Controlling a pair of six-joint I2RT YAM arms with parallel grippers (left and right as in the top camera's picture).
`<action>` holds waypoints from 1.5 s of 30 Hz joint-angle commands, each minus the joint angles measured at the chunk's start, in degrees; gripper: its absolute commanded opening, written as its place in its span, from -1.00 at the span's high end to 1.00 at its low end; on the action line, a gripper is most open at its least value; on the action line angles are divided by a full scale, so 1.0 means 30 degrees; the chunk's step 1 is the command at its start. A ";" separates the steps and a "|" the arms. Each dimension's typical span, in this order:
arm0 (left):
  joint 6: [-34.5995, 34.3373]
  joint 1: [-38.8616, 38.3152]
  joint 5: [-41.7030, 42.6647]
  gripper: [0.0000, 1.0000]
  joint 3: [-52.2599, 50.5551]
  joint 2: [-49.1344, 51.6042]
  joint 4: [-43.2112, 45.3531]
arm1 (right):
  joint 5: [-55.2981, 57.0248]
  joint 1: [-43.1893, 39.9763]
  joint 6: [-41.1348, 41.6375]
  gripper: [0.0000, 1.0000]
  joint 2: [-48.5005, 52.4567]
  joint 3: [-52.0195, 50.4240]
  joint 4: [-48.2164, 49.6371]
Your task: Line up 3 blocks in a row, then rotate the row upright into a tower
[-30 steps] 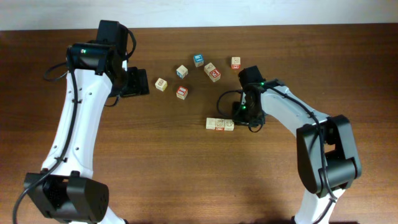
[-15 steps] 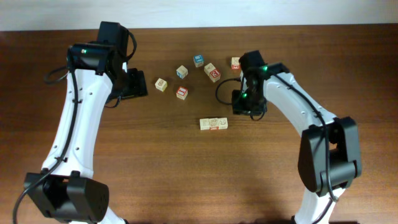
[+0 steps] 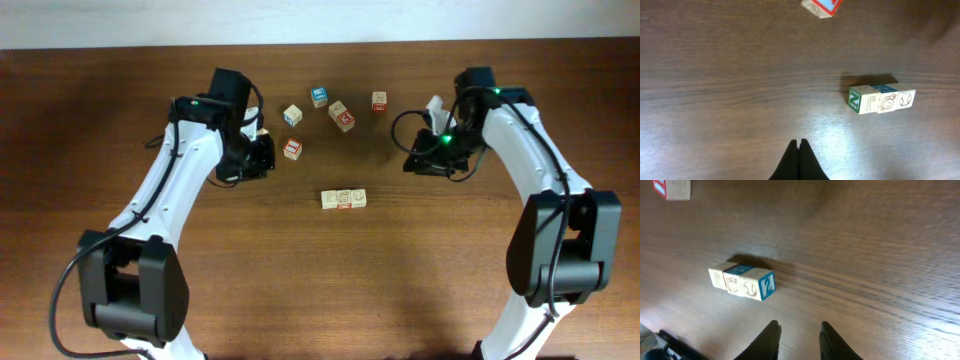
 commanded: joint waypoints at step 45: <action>-0.2339 -0.2688 -0.0226 1.00 -0.6513 0.1173 0.9326 | -0.1858 0.2994 0.2958 0.91 -0.1596 -0.8969 1.1351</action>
